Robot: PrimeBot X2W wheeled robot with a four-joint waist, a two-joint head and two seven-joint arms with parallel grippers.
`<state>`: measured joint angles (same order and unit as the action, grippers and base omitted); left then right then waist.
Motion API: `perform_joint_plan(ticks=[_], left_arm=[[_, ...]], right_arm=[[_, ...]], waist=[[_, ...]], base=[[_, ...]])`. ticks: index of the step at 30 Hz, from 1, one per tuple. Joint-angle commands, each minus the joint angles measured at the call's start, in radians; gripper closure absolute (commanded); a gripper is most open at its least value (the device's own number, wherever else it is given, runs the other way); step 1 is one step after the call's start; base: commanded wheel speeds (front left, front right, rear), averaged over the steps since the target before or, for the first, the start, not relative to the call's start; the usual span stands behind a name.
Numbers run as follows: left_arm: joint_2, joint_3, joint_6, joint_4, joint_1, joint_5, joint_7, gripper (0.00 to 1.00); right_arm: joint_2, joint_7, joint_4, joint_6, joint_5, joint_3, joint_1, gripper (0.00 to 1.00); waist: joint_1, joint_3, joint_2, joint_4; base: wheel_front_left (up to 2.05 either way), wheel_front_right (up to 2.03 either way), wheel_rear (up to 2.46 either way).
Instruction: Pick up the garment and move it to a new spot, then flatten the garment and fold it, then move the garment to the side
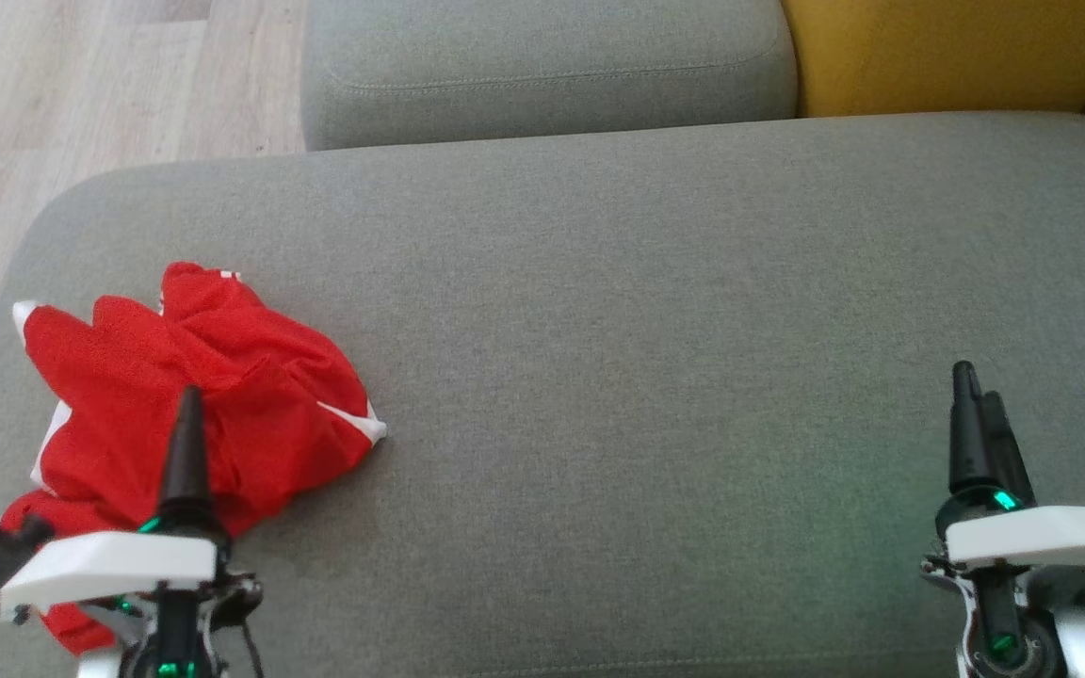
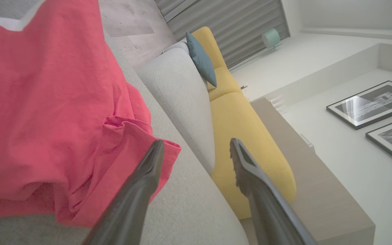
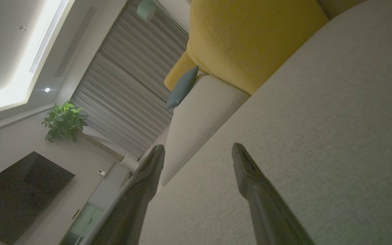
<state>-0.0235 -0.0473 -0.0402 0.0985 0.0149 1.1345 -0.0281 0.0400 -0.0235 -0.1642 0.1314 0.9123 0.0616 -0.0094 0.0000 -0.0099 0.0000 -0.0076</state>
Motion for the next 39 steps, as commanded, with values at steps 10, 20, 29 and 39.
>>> perform_joint_plan(ticks=[10, 20, 29, 39], left_arm=[[-0.013, 0.072, 0.048, -0.065, -0.024, -0.240, -0.037, 0.00], [-0.038, 0.143, 0.109, -0.069, -0.014, -0.439, -0.067, 0.00], [-0.080, 0.211, 0.188, -0.071, -0.021, -0.560, -0.093, 0.00], [-0.126, 0.294, 0.267, -0.072, -0.031, -0.675, -0.119, 0.00]], right_arm=[[0.006, -0.040, 0.048, 0.000, -0.199, -0.040, -0.029, 0.00], [0.007, -0.070, 0.052, 0.000, -0.365, -0.061, -0.023, 0.00], [0.007, -0.096, 0.063, 0.000, -0.500, -0.069, -0.017, 0.00], [0.008, -0.123, 0.076, -0.001, -0.639, -0.087, -0.014, 0.00]], waist=[[0.0000, -0.010, 0.0000, -0.002], [0.0000, -0.017, 0.0000, -0.007], [0.0000, -0.017, 0.0000, -0.004], [0.0000, -0.019, 0.0000, -0.004]], base=[[0.00, 0.00, 0.00], [0.00, 0.00, 0.00], [0.00, 0.00, 0.00], [0.00, 0.00, 0.00]])
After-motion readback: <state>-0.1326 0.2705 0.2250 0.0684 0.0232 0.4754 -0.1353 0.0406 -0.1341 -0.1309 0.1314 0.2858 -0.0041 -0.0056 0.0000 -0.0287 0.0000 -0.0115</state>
